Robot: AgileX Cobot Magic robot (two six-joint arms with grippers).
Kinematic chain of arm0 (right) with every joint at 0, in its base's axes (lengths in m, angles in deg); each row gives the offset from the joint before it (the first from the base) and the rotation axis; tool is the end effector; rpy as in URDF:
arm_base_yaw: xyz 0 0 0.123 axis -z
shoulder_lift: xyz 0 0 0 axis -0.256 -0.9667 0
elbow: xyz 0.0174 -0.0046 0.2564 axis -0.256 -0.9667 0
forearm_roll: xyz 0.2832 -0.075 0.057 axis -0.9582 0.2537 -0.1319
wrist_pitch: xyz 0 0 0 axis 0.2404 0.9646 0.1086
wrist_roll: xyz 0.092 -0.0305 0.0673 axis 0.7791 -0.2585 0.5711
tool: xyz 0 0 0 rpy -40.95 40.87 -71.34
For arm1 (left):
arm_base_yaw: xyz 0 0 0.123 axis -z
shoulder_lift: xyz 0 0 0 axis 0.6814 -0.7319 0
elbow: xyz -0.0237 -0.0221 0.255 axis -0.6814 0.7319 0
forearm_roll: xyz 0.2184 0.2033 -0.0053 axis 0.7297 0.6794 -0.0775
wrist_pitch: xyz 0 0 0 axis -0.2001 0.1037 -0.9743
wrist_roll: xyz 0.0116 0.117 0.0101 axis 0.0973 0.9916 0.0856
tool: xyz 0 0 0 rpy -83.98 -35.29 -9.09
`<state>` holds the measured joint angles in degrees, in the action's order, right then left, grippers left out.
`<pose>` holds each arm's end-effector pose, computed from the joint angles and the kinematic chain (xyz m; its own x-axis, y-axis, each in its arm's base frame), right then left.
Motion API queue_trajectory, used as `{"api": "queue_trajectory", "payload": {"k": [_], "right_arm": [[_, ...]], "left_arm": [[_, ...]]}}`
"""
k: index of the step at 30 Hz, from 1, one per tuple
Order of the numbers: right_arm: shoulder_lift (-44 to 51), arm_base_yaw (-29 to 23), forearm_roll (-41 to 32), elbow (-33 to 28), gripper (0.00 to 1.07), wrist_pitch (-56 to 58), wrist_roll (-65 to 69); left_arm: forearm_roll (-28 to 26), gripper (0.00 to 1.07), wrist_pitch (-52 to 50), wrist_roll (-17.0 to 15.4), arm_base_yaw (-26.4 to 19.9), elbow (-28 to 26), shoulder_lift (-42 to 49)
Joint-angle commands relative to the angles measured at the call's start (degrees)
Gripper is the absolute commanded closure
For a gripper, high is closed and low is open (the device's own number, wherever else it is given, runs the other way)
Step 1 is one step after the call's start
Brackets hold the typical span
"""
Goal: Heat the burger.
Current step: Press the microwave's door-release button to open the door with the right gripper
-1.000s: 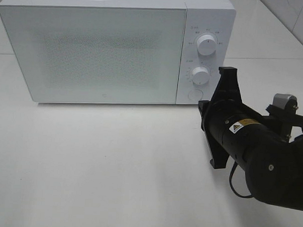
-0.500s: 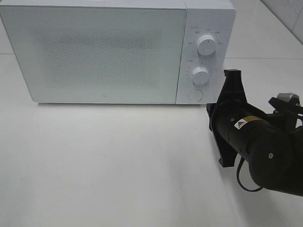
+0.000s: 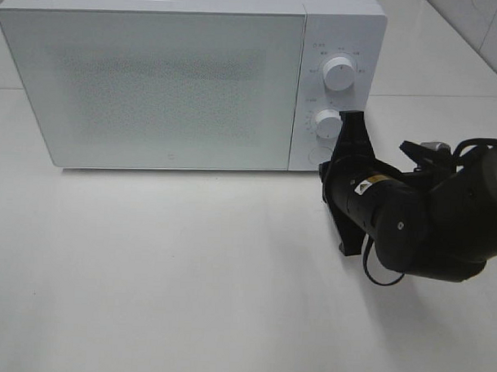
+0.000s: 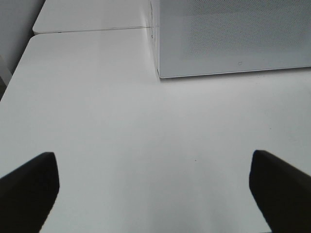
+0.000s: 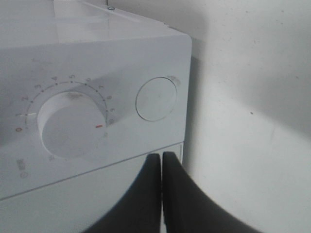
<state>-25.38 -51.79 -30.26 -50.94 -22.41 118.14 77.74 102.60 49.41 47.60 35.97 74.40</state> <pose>0.3087 0.1651 0.0310 -0.1508 0.9873 -0.0503 0.3675 0.1032 0.9243 0.0883 -0.0073 0.2895 -0.4368 0.0685 -0.8970 0.0955 0.9950 0.0295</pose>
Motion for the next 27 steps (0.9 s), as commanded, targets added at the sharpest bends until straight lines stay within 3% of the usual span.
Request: {"api": "queue_trajectory", "payload": {"k": [1,27], "right_arm": [[-0.86,1.15,1.83,1.6,1.07,1.03,-0.11],[-8.14,5.56,2.92,11.29,1.07,4.07,-2.64]], "left_arm": [[-0.52,0.07,-0.57,-0.06,-0.06,0.17,1.38],[-0.52,0.07,-0.57,0.0,-0.06,0.17,1.38]]}}
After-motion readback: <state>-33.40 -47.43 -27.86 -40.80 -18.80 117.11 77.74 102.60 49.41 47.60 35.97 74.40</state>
